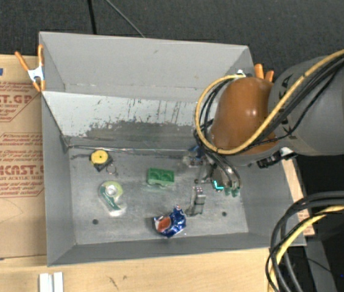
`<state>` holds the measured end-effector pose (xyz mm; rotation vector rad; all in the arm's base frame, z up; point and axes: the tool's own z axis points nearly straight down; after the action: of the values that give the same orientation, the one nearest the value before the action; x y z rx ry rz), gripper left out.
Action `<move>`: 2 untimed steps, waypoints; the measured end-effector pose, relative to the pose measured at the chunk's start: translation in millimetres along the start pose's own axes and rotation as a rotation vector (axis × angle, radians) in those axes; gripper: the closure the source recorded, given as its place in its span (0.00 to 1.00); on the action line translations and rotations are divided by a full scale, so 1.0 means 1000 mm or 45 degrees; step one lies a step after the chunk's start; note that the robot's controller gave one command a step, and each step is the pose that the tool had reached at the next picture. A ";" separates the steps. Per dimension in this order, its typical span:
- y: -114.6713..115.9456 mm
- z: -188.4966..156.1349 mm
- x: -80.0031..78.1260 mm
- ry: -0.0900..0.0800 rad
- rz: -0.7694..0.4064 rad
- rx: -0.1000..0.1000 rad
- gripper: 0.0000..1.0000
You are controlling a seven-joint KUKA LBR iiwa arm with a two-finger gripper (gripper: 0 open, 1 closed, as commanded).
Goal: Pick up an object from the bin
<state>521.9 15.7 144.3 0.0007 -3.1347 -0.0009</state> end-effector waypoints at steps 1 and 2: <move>0.029 0.069 0.034 0.005 0.078 0.000 0.00; 0.028 0.065 0.031 -0.011 0.079 0.000 1.00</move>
Offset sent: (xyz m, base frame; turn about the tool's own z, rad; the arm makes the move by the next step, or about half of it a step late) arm -0.0352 0.0279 -0.0743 0.0627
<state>490.7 43.5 79.1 -0.0974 -3.1415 0.0000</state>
